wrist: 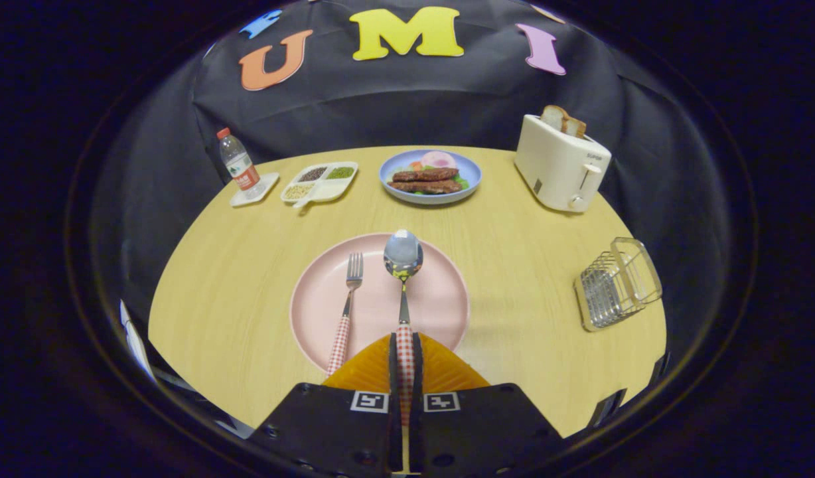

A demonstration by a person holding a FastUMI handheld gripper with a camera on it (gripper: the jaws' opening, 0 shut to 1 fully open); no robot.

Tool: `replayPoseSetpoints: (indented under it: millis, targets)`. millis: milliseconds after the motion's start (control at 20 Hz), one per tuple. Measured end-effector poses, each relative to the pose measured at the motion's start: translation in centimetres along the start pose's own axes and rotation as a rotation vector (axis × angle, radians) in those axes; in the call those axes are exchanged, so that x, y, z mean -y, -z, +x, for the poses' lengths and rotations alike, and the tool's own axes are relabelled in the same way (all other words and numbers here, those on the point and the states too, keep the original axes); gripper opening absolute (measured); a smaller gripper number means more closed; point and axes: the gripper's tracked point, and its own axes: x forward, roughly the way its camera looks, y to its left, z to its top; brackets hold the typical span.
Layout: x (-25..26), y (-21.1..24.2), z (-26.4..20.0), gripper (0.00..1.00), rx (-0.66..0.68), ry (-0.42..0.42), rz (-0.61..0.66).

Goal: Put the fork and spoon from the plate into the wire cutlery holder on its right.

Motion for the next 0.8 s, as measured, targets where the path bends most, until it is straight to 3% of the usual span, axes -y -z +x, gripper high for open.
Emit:
replayPoseSetpoints:
  millis: [500, 800]
  targets:
    - [11.3, -3.8, -8.2, 0.04, 0.038, 0.090, 0.025]
    - [19.1, -4.5, -11.3, 0.04, -0.043, 0.124, 0.059]
